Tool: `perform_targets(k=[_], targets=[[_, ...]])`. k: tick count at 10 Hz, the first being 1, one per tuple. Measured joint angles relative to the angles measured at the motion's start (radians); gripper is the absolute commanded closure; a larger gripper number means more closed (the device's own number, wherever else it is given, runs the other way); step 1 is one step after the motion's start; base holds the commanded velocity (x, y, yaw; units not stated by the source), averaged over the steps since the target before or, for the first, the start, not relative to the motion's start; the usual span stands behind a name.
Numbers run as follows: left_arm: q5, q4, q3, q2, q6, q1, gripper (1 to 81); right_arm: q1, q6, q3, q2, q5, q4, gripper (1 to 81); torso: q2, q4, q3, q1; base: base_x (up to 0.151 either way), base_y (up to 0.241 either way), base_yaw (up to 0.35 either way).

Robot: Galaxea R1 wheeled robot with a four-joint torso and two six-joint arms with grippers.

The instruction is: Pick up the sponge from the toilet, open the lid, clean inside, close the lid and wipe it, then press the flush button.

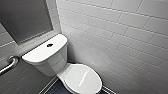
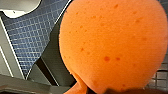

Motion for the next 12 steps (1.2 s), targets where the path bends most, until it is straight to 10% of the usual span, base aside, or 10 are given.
perform_targets(k=[12], targets=[[-0.048,-0.106,-0.129,0.194,-0.116,-0.11,1.0,-0.264,0.0,-0.191,0.266,0.251,-0.15,81.1,0.0,0.0,0.0,0.0,0.0,0.0,0.0]])
